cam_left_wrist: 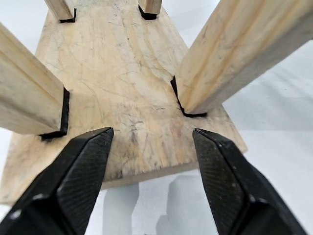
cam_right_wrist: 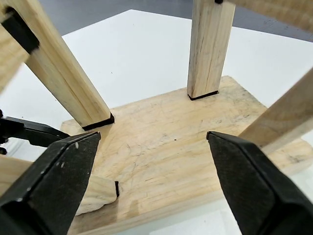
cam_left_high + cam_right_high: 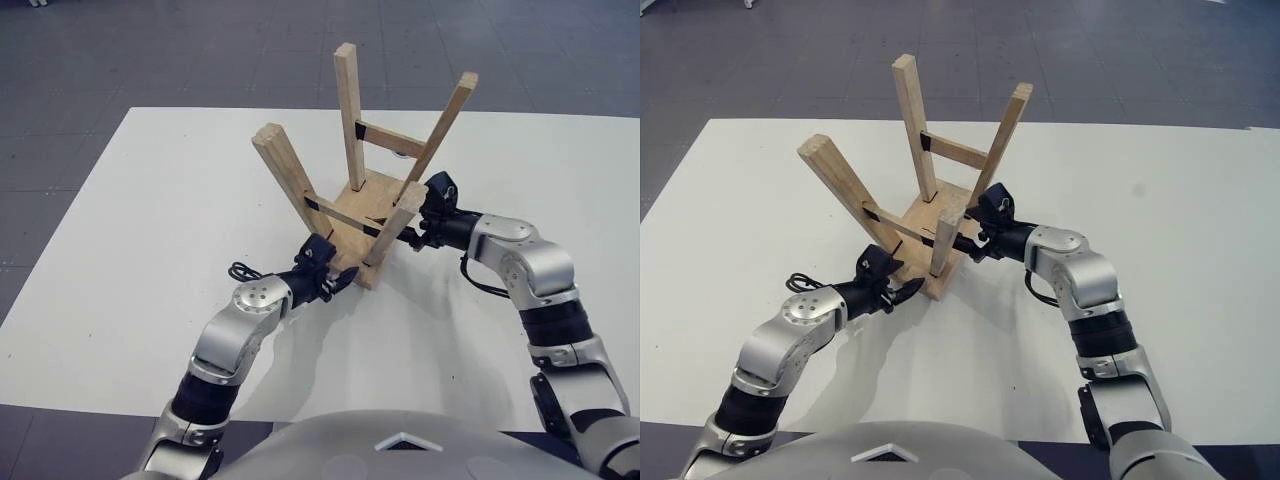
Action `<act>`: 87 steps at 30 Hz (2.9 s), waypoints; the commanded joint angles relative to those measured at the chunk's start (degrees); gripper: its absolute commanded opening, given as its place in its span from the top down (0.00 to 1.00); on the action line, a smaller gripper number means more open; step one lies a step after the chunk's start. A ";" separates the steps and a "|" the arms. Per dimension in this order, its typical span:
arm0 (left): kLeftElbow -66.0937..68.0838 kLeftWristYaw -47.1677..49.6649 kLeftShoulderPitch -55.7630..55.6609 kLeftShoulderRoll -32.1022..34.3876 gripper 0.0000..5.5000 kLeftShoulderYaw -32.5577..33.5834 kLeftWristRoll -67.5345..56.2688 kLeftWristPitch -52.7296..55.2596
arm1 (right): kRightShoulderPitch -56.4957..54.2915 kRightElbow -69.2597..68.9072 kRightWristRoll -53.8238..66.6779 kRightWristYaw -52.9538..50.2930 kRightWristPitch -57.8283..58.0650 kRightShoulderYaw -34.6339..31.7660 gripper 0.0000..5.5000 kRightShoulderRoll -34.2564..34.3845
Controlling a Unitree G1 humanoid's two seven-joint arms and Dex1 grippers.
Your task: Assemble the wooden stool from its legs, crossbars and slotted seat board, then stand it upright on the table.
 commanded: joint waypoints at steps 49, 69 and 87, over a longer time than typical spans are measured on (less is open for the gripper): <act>14.72 4.99 -28.72 -1.02 0.45 16.71 -18.26 16.16 | 9.55 6.86 -10.74 3.93 -12.44 3.38 0.23 1.94; 11.59 13.07 -72.75 5.02 0.45 38.90 -34.71 24.89 | 3.74 -7.90 -10.02 0.85 -1.01 8.68 0.23 9.24; 0.53 19.83 -62.50 7.56 0.45 47.41 -47.70 32.68 | -0.77 -11.78 -8.19 -7.38 4.87 2.62 0.23 15.48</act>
